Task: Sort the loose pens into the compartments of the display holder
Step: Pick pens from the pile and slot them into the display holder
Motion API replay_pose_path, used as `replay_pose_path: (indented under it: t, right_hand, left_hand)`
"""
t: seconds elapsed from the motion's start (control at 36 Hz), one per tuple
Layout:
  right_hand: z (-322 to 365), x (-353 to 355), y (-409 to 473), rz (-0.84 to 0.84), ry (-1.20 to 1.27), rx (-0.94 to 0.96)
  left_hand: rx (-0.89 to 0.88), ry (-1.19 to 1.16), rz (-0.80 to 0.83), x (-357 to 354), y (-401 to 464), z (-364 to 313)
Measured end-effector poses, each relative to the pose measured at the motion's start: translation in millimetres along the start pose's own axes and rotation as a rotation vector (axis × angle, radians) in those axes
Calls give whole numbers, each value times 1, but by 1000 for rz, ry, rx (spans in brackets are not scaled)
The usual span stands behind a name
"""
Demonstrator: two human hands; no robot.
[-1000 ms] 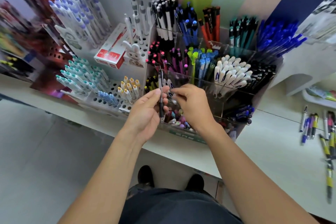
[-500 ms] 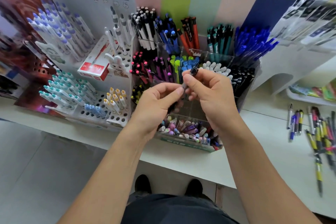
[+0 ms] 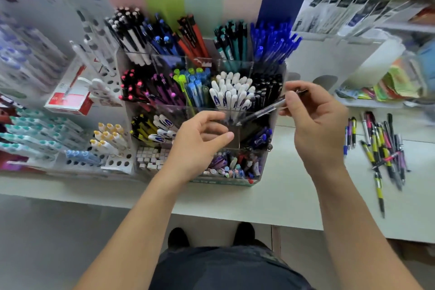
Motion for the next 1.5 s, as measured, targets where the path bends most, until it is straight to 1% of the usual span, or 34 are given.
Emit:
replay_pose_path:
  t: [0.06, 0.08, 0.22, 0.31, 0.36, 0.42, 0.5, 0.61, 0.69, 0.75, 0.83, 0.92, 0.97, 1.0, 1.03, 1.06, 1.08, 1.14, 1.17, 1.19, 1.25, 1.28, 1.31, 1.36, 1.39, 1.44, 1.5]
  right_hand:
    - [-3, 13, -1, -44, -135, 93]
    - [-8, 15, -3, -49, -179, 111]
    - [-47, -3, -17, -11, -322, 112]
    - [-58, -16, -27, 18, -528, 242]
    - [-63, -21, -35, 31, -615, 284]
    - [-65, -19, -42, 13, -616, 235]
    - [-65, -6, -50, -68, -593, 90]
    - [-76, 0, -55, -14, -524, -116]
    - [-81, -5, -56, -28, -448, -194]
    - [-80, -12, -55, -30, -391, -221]
    - [-75, -21, -51, -15, -374, -192]
    - [-69, -10, -46, -40, -386, -196]
    - [-66, 11, -43, -88, -360, -203]
    - [-65, 26, -41, -120, -348, -209]
    - [-67, 42, -39, -151, -344, -232]
    - [-71, 59, -36, -176, -346, -275]
    - [-82, 79, -32, -193, -372, -334]
    - [-114, 123, -23, -193, -478, -467]
    - [-133, 147, -18, -183, -553, -515]
    - [-150, 172, -13, -176, -640, -551]
    - [-183, 225, -4, -174, -853, -607]
    - [-199, 250, -2, -166, -947, -643]
    - [-215, 273, 1, -142, -1009, -682]
    - [-245, 311, 7, -63, -1080, -741]
    - [-253, 312, 9, -16, -1095, -755]
    - [-282, 337, 13, 103, -1094, -795]
    - [-306, 349, 16, 194, -1050, -790]
  left_hand:
    - [7, 53, -13, -6, 1, 9]
    - [12, 81, -7, -10, 1, 12]
    - [-15, 305, 79, -37, 2, 30]
    - [-41, 414, 79, -49, 5, 38]
    - [-62, 447, 76, -57, 8, 40]
    - [-97, 463, 71, -63, 12, 40]
    - [-114, 485, 29, -69, 22, 41]
    - [-144, 444, 11, -73, 34, 41]
    - [-161, 438, 32, -75, 38, 43]
    - [-152, 435, 12, -70, 40, 45]
    - [-148, 427, -52, -64, 36, 44]
    - [-155, 292, -181, -61, 17, 37]
    - [-216, 214, -336, -62, 0, 26]
    - [-272, 184, -393, -66, -9, 17]
    - [-331, 140, -411, -73, -16, 8]
    - [-390, 95, -388, -84, -22, -1]
    - [-448, 67, -332, -99, -26, -10]
    - [-515, 96, -159, -140, -29, -21]
    - [-505, 148, -54, -165, -26, -19]
    - [-450, 215, 55, -192, -23, -14]
    - [-258, 343, 262, -250, -13, 9]
    - [-174, 398, 336, -279, -9, 22]
    - [-118, 456, 377, -306, -6, 33]
    - [-32, 527, 387, -360, 2, 56]
    - [19, 538, 378, -370, 7, 66]
    - [188, 541, 355, -422, 3, 96]
    - [347, 504, 350, -461, -8, 119]
Point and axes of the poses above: each hand's wrist, its own y-axis towards the middle knuckle, its own x-axis out of the back of the hand, z = x × y, the point moved 6 cm from there along y, towards the middle knuckle, and after that the axes turned 7 degrees about -z, right-handed, at the moved point
